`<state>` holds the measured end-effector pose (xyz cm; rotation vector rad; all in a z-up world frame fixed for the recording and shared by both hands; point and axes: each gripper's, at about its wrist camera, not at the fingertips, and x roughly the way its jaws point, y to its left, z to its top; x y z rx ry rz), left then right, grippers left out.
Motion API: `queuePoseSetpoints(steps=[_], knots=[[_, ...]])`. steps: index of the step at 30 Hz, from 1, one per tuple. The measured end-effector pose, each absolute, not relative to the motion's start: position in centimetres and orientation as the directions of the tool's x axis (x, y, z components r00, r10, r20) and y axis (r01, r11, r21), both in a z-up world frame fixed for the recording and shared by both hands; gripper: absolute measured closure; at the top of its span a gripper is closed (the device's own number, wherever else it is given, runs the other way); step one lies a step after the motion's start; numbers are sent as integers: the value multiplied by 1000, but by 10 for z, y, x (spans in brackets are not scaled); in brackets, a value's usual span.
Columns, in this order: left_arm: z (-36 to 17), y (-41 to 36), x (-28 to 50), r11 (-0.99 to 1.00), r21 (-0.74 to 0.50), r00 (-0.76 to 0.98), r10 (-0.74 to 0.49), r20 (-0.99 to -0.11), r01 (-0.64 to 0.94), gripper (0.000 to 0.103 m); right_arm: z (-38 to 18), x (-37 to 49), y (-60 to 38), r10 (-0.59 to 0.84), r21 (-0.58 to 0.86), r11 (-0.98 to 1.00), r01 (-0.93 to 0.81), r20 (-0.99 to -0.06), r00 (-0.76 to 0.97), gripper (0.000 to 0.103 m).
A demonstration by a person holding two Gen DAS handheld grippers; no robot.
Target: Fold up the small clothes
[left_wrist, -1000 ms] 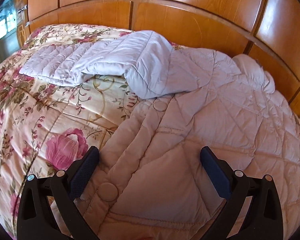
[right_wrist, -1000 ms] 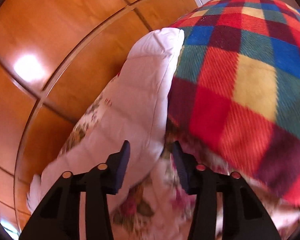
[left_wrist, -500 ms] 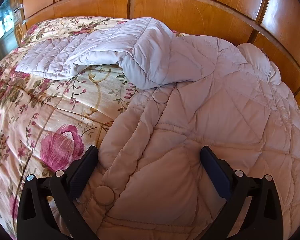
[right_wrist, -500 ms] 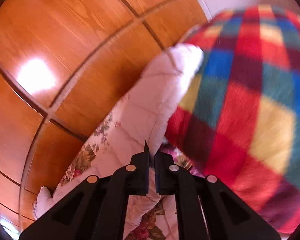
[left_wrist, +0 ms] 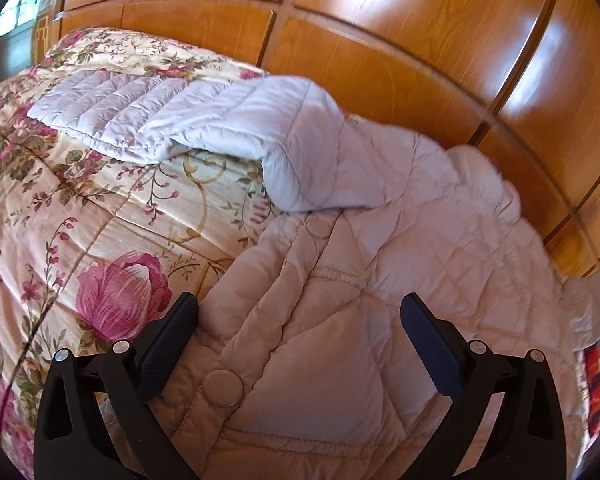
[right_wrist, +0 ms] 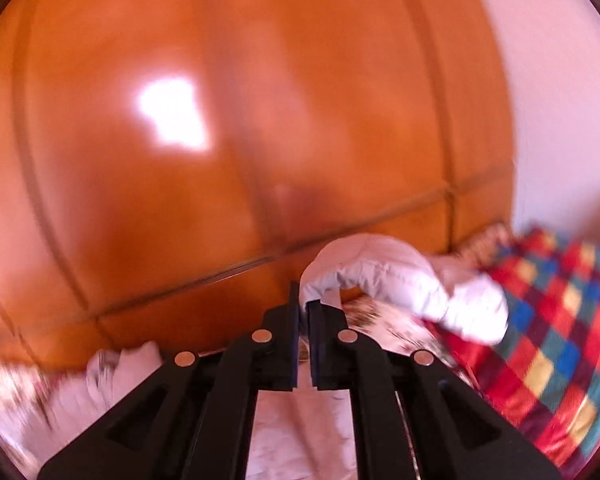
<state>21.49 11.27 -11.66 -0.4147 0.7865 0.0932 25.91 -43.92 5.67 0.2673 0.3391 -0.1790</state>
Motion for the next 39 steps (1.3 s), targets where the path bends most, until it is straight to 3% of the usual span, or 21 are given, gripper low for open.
queuePoseSetpoints(steps=[6,10,14,17,19,21,24,27,31,33,36,39], knots=[[-115,117,210,898,-382,737,-104,-668,-219,3,35,278,-294,-35,-30,999,26,-383,923,100],[-115,119,209,892,-398,742,-115,-660,-215,3,-10,288,-208,57,-119,984,-130,-480,875,100],[-116,119,209,890,-403,740,-121,-662,-215,3,-69,301,-155,148,-82,960,-267,-660,737,95],[-117,119,208,888,-406,737,-125,-664,-215,3,-98,299,-141,219,36,954,-297,-761,611,79],[-117,120,209,888,-407,737,-127,-664,-214,3,-94,289,-148,290,104,940,-326,-749,596,55],[-117,120,210,889,-403,730,-125,-672,-219,3,-82,276,-162,383,199,914,-353,-711,590,39],[-110,117,214,893,-380,707,-106,-699,-242,3,-69,252,-202,472,349,881,-319,-633,613,38],[-85,106,211,888,-405,742,-118,-660,-219,3,-70,237,-247,508,496,839,-224,-567,648,39],[-50,58,225,924,-379,751,-220,-623,-44,3,-95,238,-321,504,703,711,1,-511,697,48],[-41,28,240,934,-352,737,-284,-613,67,3,-112,238,-356,498,789,608,89,-466,731,48],[-46,-4,275,938,-315,702,-323,-635,146,3,-129,237,-390,488,865,487,121,-384,784,49],[-70,-13,314,948,-306,640,-288,-713,86,3,-141,235,-412,482,899,418,127,-339,808,50]])
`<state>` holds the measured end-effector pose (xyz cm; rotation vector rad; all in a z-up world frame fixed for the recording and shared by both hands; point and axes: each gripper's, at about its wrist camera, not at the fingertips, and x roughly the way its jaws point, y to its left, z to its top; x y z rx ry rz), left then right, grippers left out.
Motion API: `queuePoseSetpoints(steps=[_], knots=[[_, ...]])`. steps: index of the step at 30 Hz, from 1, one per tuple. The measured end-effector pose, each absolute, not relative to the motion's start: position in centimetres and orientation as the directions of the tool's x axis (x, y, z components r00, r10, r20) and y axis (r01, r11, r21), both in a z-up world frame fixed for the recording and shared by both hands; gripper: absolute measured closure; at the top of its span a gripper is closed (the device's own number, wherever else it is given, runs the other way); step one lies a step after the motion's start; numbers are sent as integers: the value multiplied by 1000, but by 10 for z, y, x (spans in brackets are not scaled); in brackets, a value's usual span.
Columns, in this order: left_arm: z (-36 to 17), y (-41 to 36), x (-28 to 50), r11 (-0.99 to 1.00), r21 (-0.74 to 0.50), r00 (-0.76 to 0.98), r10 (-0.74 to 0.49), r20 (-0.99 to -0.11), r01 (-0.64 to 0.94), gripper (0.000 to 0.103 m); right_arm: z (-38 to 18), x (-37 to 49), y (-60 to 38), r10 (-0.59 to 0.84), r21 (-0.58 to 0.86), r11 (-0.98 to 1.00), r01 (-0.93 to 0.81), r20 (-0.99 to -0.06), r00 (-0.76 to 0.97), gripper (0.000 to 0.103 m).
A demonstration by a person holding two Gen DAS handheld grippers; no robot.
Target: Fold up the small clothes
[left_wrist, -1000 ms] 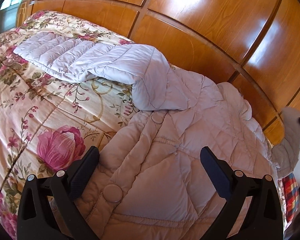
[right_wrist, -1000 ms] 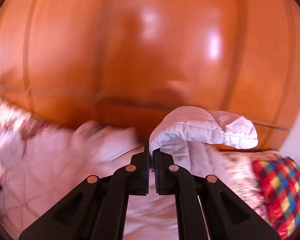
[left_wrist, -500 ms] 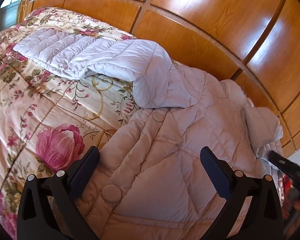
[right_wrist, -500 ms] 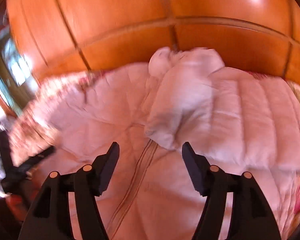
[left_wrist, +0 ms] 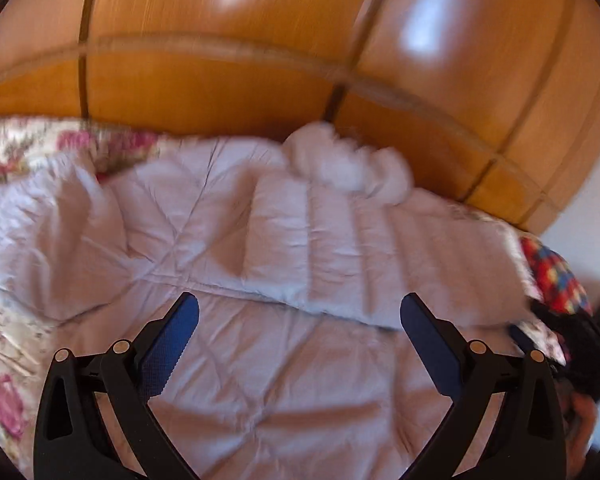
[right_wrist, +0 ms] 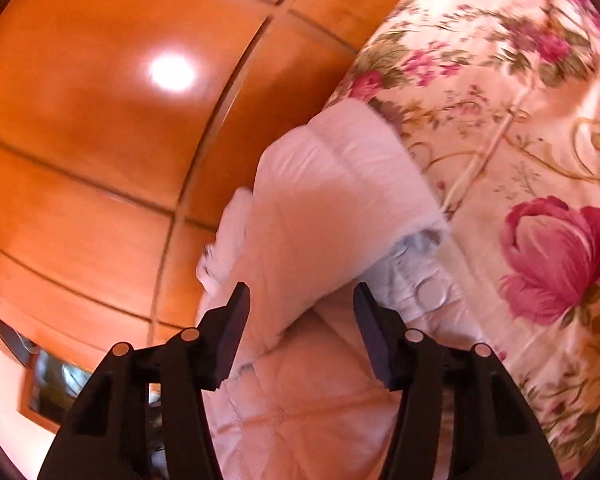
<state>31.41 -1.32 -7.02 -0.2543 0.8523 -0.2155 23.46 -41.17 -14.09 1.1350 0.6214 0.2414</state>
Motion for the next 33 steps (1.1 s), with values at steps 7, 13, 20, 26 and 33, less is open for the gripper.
queuePoseSetpoints(steps=[7,13,20,26,33], knots=[[-104,7,359,921,-378,616,-243,-749,-96,36,-159,244,-441,448,956,236,173,-265,854,49],[-92,-3,363,934,-356,620,-269,-737,-18,98,-161,265,-447,394,921,273,279,-371,841,96],[-82,17,343,957,-289,675,-208,-707,-7,102,-137,283,-422,275,753,602,266,-508,817,96],[-128,41,343,935,-349,653,-221,-724,-70,103,-168,280,-418,264,707,652,276,-552,791,88],[-126,53,335,903,-425,674,-269,-688,-73,103,-128,227,-393,170,603,741,295,-594,787,51]])
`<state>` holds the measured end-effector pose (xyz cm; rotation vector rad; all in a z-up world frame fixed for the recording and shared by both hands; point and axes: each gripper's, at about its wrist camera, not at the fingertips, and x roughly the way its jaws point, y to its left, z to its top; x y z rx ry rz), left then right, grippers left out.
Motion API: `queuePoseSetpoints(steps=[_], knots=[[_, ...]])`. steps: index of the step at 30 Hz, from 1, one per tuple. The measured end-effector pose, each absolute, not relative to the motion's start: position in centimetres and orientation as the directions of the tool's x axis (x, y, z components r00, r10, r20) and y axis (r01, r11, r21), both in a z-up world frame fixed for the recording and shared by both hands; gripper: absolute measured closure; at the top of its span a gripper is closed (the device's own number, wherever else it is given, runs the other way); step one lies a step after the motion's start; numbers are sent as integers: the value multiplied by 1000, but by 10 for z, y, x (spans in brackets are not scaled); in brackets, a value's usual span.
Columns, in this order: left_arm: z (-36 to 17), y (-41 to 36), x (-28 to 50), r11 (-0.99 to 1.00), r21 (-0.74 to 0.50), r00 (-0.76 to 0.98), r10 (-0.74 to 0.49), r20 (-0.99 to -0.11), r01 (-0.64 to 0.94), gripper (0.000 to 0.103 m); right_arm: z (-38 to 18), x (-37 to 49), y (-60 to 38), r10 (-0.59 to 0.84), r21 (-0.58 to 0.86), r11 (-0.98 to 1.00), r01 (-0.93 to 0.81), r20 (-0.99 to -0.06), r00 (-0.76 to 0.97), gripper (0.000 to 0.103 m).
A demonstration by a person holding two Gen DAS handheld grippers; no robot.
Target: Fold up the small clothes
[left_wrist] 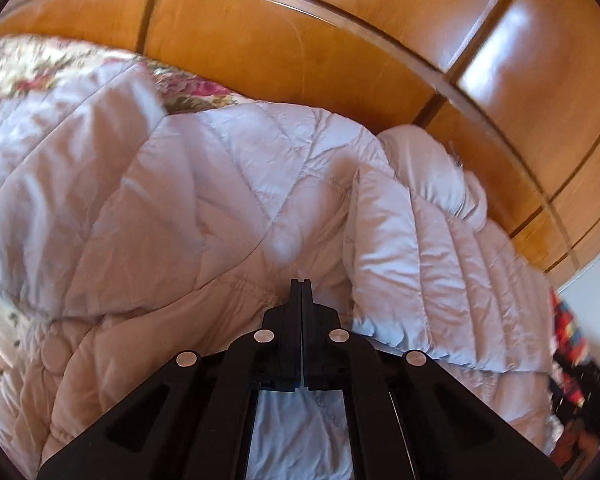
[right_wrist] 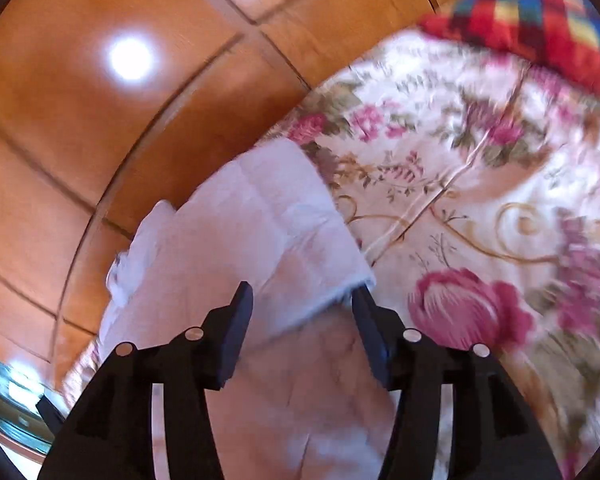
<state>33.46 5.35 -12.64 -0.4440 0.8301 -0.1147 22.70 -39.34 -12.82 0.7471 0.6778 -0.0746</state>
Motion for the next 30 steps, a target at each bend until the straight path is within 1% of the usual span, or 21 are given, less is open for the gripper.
queuePoseSetpoints(steps=[3,5,6,9,11,12,13,14,15,16,17,19,22,25,26,27,28,30], knots=[[-121,62,323,891,-441,691,-253,-677,-106,103,-98,215,-369,90,492,835,245,-562,822,51],[-113,66,311,886,-452,693,-261,-672,-106,103,-86,217,-348,83,415,894,172,-529,845,50],[-109,70,307,882,-459,693,-267,-670,-104,103,-84,223,-339,92,390,909,144,-527,845,50],[-97,83,297,890,-444,692,-256,-675,-104,103,-89,239,-319,102,332,938,102,-543,834,50],[-89,95,289,897,-429,699,-241,-673,-103,103,-99,252,-311,109,308,947,92,-575,811,50],[-85,103,284,900,-422,706,-229,-670,-108,99,-106,258,-307,114,297,951,88,-600,792,49],[-82,112,281,902,-417,712,-218,-668,-116,75,-115,262,-304,110,279,956,91,-628,771,48],[-78,124,276,898,-420,722,-202,-662,-134,33,-121,264,-302,106,267,959,92,-643,758,48],[-75,136,270,889,-432,739,-188,-647,-152,20,-124,264,-301,104,259,962,91,-649,754,47],[-72,148,263,876,-452,765,-173,-620,-168,15,-125,264,-301,102,256,962,91,-649,754,46],[-68,165,255,863,-461,789,-132,-600,-206,15,-126,263,-302,103,257,962,90,-647,755,44],[-66,186,250,855,-457,794,-91,-600,-247,15,-128,261,-306,112,270,959,87,-642,759,43],[-68,233,242,825,-440,784,5,-621,-354,13,-129,257,-309,121,285,955,85,-633,764,42],[-77,280,237,763,-461,763,63,-643,-452,13,-128,256,-309,124,293,952,86,-628,768,41],[-81,296,236,738,-477,756,70,-650,-478,18,-126,258,-307,124,293,952,87,-629,768,41],[-86,310,237,707,-501,752,68,-656,-500,26,-126,258,-307,125,296,951,86,-628,768,41],[-91,325,239,670,-523,744,65,-665,-527,38,-125,258,-306,125,295,951,86,-628,768,41],[-102,356,242,598,-561,723,44,-690,-572,40,-125,258,-306,124,294,952,87,-629,767,40]])
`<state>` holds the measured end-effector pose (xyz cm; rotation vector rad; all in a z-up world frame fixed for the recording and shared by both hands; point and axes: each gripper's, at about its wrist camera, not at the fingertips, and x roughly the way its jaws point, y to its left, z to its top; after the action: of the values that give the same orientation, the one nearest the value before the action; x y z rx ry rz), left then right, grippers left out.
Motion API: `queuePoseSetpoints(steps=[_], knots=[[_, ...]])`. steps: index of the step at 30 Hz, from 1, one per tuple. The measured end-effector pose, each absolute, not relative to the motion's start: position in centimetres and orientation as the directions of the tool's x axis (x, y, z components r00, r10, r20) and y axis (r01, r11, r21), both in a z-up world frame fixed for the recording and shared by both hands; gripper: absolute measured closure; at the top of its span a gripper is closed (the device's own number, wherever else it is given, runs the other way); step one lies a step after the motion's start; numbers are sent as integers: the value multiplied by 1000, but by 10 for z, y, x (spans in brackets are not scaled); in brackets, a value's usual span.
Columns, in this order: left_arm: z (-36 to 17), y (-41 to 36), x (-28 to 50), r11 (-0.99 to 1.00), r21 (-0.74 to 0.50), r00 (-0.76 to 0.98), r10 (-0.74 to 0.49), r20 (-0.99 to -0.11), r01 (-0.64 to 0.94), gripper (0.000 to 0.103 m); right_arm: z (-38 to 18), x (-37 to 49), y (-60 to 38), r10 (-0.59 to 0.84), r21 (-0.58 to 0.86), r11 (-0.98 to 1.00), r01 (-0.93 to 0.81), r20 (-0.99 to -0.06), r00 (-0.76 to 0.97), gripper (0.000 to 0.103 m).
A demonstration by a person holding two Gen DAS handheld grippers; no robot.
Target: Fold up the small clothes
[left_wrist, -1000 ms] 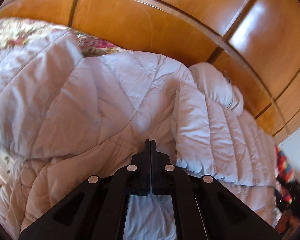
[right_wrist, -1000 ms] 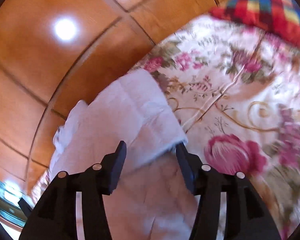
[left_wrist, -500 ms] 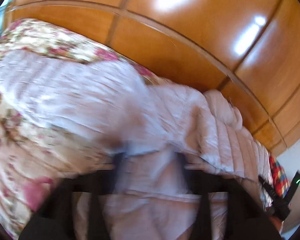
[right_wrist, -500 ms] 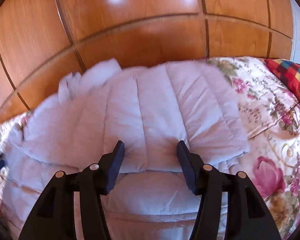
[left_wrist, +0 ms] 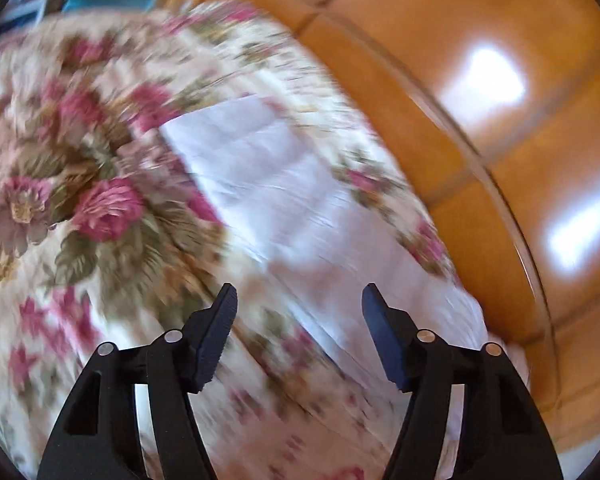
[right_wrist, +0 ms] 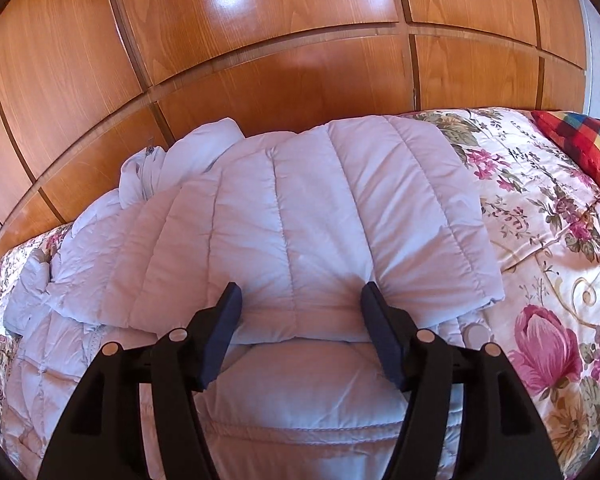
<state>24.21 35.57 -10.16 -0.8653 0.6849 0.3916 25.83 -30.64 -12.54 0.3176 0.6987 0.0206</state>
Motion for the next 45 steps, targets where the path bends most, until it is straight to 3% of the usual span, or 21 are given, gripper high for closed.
queuePoseSetpoints(steps=[4,10,12,14,15,17,20,30,39,45], knots=[[-126,396,248,439,-638,713,10,-701,-633,41,-126,259,-307,125,295,951,88,-629,767,40],[-132,410,262,424,-671,747,22,-664,-609,41,-127,259,-306,122,293,952,89,-629,768,40],[-133,411,268,417,-674,751,33,-659,-610,50,-127,259,-306,123,294,952,88,-628,768,40],[-138,415,275,409,-662,738,41,-674,-628,70,-127,259,-306,124,294,952,88,-628,768,40],[-140,418,277,395,-659,731,49,-681,-640,73,-127,259,-306,125,296,951,87,-628,768,40],[-140,421,279,373,-672,735,40,-677,-640,90,-128,259,-306,127,300,950,88,-628,768,40],[-133,423,279,382,-674,742,47,-669,-633,98,-128,260,-306,128,302,949,88,-627,769,40],[-8,379,272,547,-722,891,112,-439,-424,99,-129,261,-308,141,321,943,86,-620,772,40],[82,266,273,708,-701,960,-124,-249,-91,99,-129,260,-311,153,342,936,84,-610,778,40],[90,157,277,778,-621,916,-310,-257,89,99,-130,259,-311,158,349,933,83,-606,780,40]])
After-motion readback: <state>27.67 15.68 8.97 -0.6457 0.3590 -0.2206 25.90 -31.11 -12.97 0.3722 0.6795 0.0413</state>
